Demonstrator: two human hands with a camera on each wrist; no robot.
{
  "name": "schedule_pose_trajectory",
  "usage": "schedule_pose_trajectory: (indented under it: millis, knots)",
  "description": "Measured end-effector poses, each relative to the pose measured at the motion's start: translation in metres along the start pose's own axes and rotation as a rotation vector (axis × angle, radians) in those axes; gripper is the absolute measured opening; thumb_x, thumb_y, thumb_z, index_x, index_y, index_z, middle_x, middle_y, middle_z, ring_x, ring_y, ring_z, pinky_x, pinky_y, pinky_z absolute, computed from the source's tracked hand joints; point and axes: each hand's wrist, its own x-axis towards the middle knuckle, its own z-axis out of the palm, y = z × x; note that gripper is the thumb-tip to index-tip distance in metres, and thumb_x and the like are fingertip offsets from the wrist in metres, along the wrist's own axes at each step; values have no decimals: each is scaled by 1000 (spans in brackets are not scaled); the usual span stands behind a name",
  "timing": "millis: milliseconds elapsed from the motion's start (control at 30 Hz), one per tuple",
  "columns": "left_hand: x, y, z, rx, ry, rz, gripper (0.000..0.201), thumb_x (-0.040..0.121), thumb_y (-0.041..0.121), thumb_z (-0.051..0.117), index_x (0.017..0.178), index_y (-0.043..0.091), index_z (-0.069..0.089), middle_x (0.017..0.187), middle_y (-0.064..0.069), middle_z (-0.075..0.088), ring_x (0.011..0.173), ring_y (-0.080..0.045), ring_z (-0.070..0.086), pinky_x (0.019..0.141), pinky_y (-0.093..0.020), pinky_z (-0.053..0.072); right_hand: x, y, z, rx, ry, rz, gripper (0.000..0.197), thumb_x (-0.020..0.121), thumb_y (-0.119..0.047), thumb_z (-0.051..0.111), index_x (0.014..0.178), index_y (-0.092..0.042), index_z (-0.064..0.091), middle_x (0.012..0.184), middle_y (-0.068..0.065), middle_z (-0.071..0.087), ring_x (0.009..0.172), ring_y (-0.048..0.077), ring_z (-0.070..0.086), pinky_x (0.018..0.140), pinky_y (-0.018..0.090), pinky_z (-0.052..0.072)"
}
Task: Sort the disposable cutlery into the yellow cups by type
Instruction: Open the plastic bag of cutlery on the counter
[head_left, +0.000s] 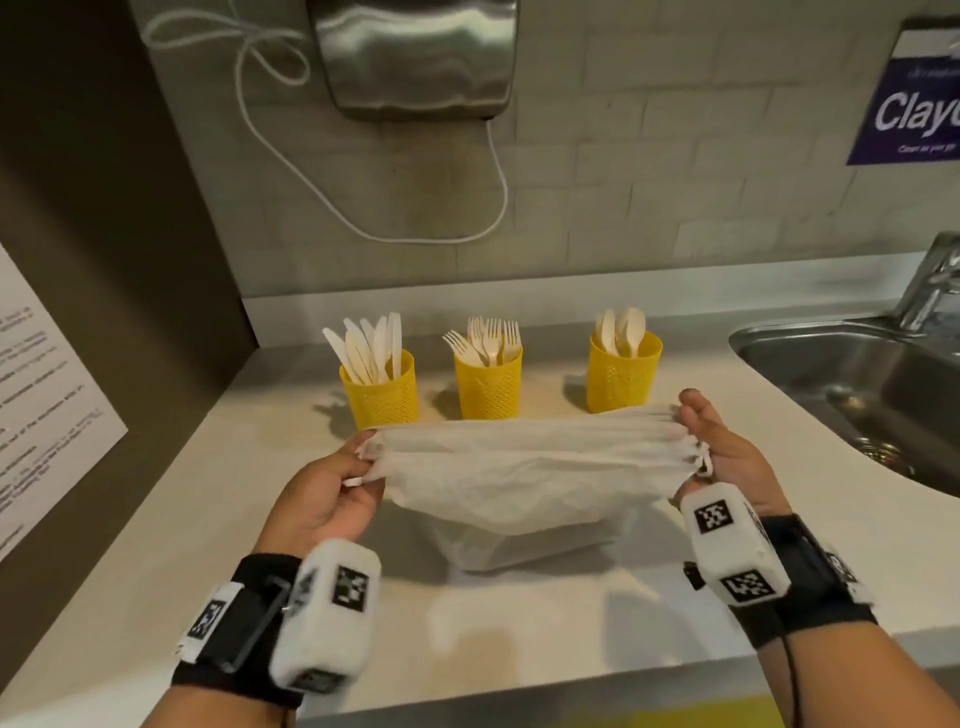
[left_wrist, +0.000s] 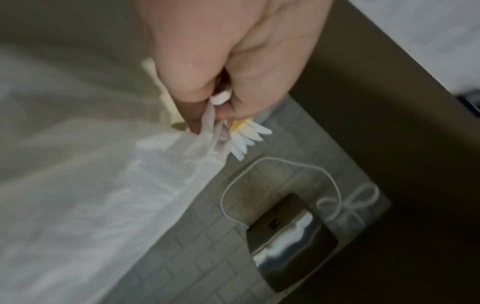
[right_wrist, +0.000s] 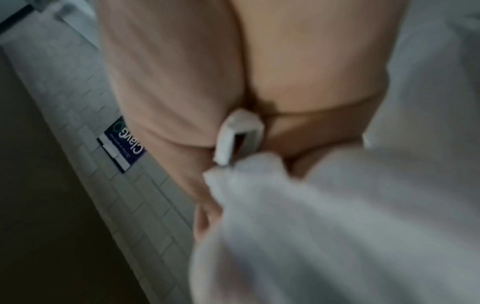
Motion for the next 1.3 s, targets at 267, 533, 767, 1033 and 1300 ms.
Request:
schedule_pose_trajectory:
  millis: [267,533,767,1033,1300]
  knots:
    - [6,16,-9,-13,-164,-276,64,49,22,86,106,5,64,107,-14,64,106,-28,61,89,-50,53,15,3,11,-1354,-255,297,52,59,-24,82,108,-20,67,116,6,65,99,24,62,95,39,49]
    - [-17,-7,-14,1228,-283,-114,5,76,14,71,74,16,75,68,0,68,60,-12,56,55,-18,44,34,9,-9,-1868,229,-145,38,92,-7,41,127,-5,55,127,21,59,116,35,54,95,33,40]
    - [-25,-18,-15,1327,-522,-46,26,78,7,58,73,29,72,74,15,70,68,1,59,66,-15,44,33,10,-15,-667,255,177,22,94,-17,46,108,-14,63,92,5,70,94,26,60,94,45,49]
    - [8,-21,-18,30,-65,-246,32,70,3,48,97,-8,59,81,-24,71,67,-33,68,58,-45,57,15,18,-15,-301,-1,222,38,67,-53,68,85,-19,67,61,1,71,61,14,68,60,30,50]
    - [9,-19,-15,117,-107,-115,41,74,24,71,105,-1,65,103,-21,70,95,-34,67,80,-43,56,8,8,-7,-1322,-198,282,74,64,-14,78,127,-20,40,106,6,62,91,22,62,76,33,53]
